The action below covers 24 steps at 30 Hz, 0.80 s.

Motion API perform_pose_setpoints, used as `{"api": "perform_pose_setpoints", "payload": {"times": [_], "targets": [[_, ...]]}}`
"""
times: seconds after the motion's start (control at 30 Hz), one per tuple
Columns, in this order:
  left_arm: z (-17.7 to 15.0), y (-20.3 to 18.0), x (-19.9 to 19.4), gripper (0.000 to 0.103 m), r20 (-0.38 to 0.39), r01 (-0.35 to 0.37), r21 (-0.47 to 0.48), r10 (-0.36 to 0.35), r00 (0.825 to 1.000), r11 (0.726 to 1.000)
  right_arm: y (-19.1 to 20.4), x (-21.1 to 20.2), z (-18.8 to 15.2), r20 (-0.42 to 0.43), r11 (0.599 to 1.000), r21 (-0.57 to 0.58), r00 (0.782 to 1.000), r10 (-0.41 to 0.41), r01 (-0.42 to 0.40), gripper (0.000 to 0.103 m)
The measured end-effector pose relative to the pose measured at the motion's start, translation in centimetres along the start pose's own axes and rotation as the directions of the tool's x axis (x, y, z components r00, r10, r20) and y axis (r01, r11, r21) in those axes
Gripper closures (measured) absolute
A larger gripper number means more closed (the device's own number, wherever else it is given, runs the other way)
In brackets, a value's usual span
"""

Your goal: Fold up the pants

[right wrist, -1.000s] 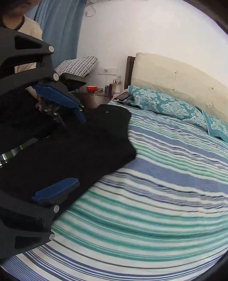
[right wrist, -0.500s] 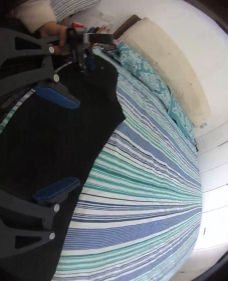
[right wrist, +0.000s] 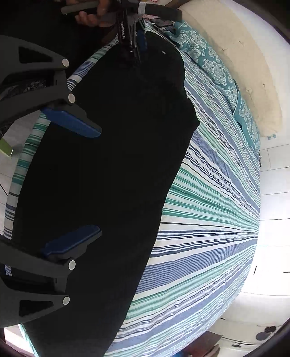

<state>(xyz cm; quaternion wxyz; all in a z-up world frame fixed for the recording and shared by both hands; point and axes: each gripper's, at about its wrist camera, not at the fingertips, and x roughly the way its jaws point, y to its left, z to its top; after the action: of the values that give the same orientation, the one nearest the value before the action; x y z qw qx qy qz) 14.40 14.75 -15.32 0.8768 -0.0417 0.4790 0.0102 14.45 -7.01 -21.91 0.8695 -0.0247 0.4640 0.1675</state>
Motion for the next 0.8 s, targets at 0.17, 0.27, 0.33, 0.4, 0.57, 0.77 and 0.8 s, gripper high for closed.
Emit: {"api": "perform_pose_setpoints", "payload": {"times": [0.17, 0.27, 0.33, 0.4, 0.57, 0.77, 0.8], "targets": [[-0.4, -4.2, -0.1, 0.009, 0.037, 0.036, 0.144, -0.041, 0.998, 0.989, 0.2, 0.2, -0.9, -0.004, 0.997, -0.024, 0.998, -0.069, 0.069, 0.016], [-1.0, -5.9, 1.7, 0.009, -0.027, 0.054, 0.176, -0.05, 0.998, 0.983, 0.0, 0.1, -1.6, 0.018, 0.992, -0.039, 0.993, -0.115, 0.116, 0.016], [-1.6, -6.7, 3.2, 0.009, -0.098, 0.035, 0.184, -0.018, 0.995, 0.982, -0.4, 0.9, -2.1, -0.007, 0.99, -0.052, 0.991, -0.133, 0.132, 0.011], [-2.6, -7.7, 2.1, 0.005, -0.091, 0.011, 0.199, 0.007, 0.996, 0.98, -0.9, 2.2, -2.7, -0.071, 0.989, -0.05, 0.987, -0.142, 0.139, 0.009], [-2.7, -7.7, 1.5, 0.006, -0.103, 0.013, 0.169, 0.004, 0.995, 0.986, -1.4, 2.2, -3.1, -0.066, 0.99, -0.047, 0.989, -0.136, 0.133, 0.0], [-2.4, -8.7, -1.5, 0.006, -0.007, 0.088, 0.158, -0.088, 0.996, 0.983, -1.7, -0.1, -2.3, 0.046, 0.978, -0.035, 0.978, -0.202, 0.203, 0.0], [-2.3, -8.9, -1.2, 0.006, -0.01, 0.078, 0.17, -0.077, 0.997, 0.982, -1.9, 0.1, -2.5, 0.036, 0.974, -0.035, 0.974, -0.221, 0.223, 0.0]]}}
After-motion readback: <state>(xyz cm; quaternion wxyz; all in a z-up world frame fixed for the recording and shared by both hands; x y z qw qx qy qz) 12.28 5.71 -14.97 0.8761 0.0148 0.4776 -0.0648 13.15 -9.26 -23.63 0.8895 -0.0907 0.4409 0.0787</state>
